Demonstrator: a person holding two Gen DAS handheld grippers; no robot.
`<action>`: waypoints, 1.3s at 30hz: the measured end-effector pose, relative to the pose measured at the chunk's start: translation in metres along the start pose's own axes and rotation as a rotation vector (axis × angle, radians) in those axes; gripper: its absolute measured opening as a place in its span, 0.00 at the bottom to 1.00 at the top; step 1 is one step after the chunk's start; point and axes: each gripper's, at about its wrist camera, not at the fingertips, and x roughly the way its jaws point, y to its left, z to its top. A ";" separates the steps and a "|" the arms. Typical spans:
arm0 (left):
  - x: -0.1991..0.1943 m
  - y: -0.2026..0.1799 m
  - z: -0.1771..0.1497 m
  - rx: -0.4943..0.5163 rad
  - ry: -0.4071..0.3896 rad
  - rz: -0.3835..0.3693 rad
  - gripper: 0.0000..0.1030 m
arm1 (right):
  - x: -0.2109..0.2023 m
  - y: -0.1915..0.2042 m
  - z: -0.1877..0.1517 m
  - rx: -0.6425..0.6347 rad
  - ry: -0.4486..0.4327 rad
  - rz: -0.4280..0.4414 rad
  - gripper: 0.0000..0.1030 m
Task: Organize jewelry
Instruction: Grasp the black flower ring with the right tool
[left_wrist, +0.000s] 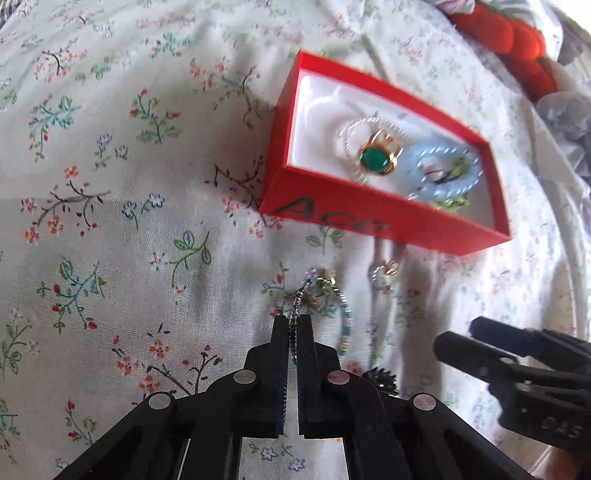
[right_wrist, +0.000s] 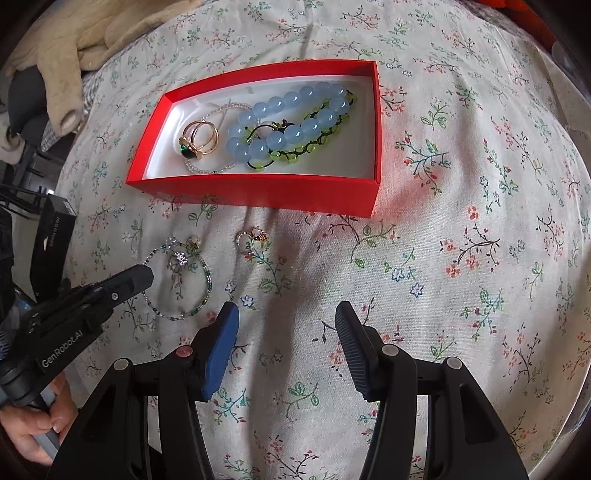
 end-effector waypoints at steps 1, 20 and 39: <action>-0.005 0.002 0.000 -0.003 -0.012 -0.012 0.00 | -0.001 0.000 0.000 0.003 -0.003 -0.003 0.56; -0.045 0.013 0.006 0.005 -0.102 -0.036 0.00 | 0.000 0.030 -0.005 -0.044 -0.007 0.042 0.55; -0.039 0.014 -0.009 0.054 -0.065 0.046 0.00 | 0.037 0.050 -0.019 -0.072 0.112 0.030 0.25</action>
